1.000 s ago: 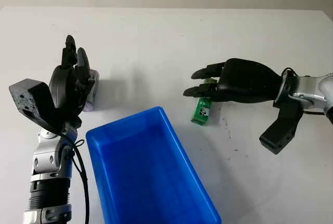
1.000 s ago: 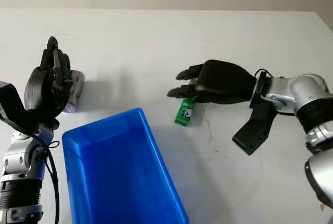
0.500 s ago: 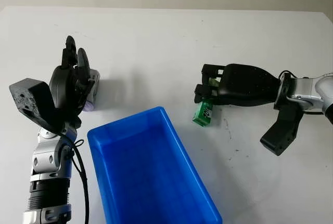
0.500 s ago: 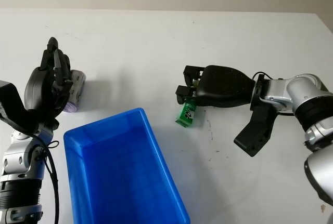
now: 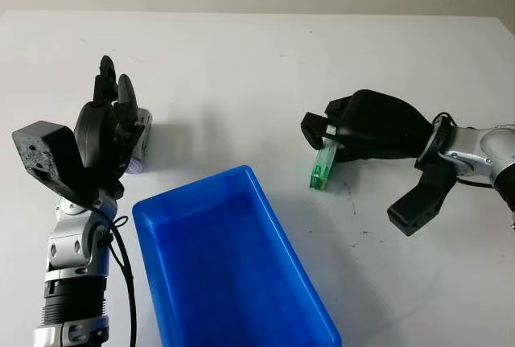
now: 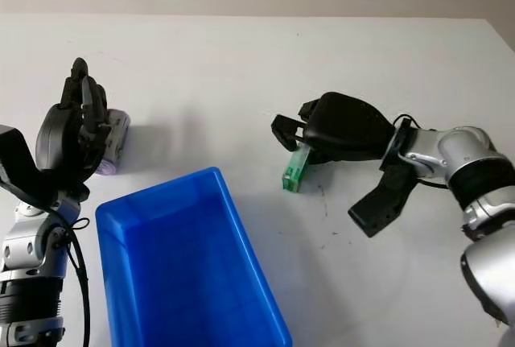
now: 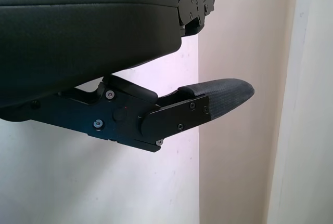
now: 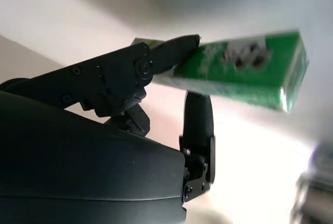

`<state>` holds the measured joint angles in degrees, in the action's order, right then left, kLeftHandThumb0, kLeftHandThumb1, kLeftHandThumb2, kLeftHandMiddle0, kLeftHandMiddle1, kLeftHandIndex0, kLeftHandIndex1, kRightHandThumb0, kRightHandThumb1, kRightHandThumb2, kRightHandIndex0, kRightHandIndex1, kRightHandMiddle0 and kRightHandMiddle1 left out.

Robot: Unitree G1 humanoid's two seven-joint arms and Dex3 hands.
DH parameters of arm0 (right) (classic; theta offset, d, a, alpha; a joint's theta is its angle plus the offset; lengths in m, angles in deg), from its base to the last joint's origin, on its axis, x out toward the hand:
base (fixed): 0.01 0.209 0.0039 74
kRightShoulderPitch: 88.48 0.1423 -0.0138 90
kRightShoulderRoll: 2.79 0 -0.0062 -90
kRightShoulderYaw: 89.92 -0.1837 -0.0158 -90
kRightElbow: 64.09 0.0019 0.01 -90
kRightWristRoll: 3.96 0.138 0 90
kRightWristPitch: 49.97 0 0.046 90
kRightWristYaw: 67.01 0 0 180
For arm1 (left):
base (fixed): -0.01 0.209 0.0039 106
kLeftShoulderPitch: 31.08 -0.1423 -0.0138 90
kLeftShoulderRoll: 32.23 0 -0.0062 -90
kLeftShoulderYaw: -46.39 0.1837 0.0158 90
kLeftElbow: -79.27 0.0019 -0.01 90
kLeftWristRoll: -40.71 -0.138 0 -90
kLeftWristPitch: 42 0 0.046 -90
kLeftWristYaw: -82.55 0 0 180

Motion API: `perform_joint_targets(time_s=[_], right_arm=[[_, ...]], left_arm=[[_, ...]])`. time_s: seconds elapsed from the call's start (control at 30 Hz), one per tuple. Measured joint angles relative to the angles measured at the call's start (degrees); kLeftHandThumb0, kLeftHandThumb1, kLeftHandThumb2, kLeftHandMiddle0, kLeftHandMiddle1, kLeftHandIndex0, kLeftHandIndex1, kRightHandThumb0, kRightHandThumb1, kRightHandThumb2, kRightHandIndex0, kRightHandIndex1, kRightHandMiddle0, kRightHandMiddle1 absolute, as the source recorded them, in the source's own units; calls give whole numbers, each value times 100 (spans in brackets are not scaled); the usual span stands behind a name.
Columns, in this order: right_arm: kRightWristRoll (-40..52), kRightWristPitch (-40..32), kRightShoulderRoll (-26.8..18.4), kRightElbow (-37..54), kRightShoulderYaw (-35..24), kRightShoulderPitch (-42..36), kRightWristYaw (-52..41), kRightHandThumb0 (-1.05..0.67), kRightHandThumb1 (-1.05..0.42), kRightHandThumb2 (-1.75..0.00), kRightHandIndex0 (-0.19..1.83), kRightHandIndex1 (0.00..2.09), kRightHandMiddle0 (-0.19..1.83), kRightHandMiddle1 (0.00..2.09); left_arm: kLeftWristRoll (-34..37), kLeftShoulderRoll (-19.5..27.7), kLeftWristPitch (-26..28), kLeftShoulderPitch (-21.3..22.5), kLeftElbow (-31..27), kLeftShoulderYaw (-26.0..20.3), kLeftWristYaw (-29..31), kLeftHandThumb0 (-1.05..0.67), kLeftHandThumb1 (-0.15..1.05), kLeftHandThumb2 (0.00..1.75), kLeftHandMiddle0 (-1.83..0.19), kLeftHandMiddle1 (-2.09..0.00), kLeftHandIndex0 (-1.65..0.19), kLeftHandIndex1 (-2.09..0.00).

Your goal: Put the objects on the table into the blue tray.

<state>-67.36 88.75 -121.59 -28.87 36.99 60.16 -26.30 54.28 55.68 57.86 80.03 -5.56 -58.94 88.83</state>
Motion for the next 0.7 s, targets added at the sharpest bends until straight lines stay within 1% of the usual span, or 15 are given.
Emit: perform_joint_targets(time_s=[0.07, 0.13, 0.2, 0.27, 0.33, 0.43, 0.53, 0.63, 0.7], right_arm=[[216, -187, 48, 103, -253, 147, 102, -30, -99, -6, 96, 209, 67, 209], [565, -292, 127, 251, -588, 303, 156, -29, -98, -6, 105, 209, 77, 209], [1038, -203, 239, 438, -946, 444, 130, -29, -100, -6, 114, 209, 87, 209], [1576, -63, 355, 737, -1276, 483, -145, -31, -104, -7, 118, 209, 98, 209], [1948, 100, 436, 1067, -1482, 447, -445, -30, -104, -6, 123, 209, 104, 209], [2448, 465, 562, 1496, -1693, 310, -932, -31, -103, -6, 125, 209, 107, 209], [3084, 527, 677, 2146, -1874, -44, -1747, -33, -103, -6, 124, 209, 108, 209], [3650, 593, 735, 2768, -1944, -442, -2560, -30, -104, -7, 121, 209, 103, 209], [4120, 625, 772, 3148, -1938, -703, -3197, -30, -105, -10, 118, 209, 96, 209]], left_arm=[[11, 12, 2, 0, 0, -1, 25, -74, 105, 68, 19, 0, 19, 0], [15, 28, 2, 0, 0, -1, 44, -74, 105, 68, 19, 0, 19, 0], [18, 33, 1, 0, -1, 2, 57, -74, 105, 68, 19, 0, 19, 0], [19, 32, 1, -1, -7, 8, 62, -74, 105, 68, 19, 0, 19, 0], [20, 30, 2, -8, -22, 12, 59, -73, 105, 68, 19, 0, 19, 0], [20, 21, 12, -20, -75, 27, 29, -73, 105, 67, 19, 0, 19, 0], [23, -2, 57, -21, -120, 33, -16, -74, 105, 67, 19, 0, 19, 0], [25, -21, 89, -19, -124, 45, -24, -74, 105, 67, 19, 0, 19, 0], [24, -31, 89, -16, -122, 54, -26, -74, 105, 68, 19, 0, 19, 0]])
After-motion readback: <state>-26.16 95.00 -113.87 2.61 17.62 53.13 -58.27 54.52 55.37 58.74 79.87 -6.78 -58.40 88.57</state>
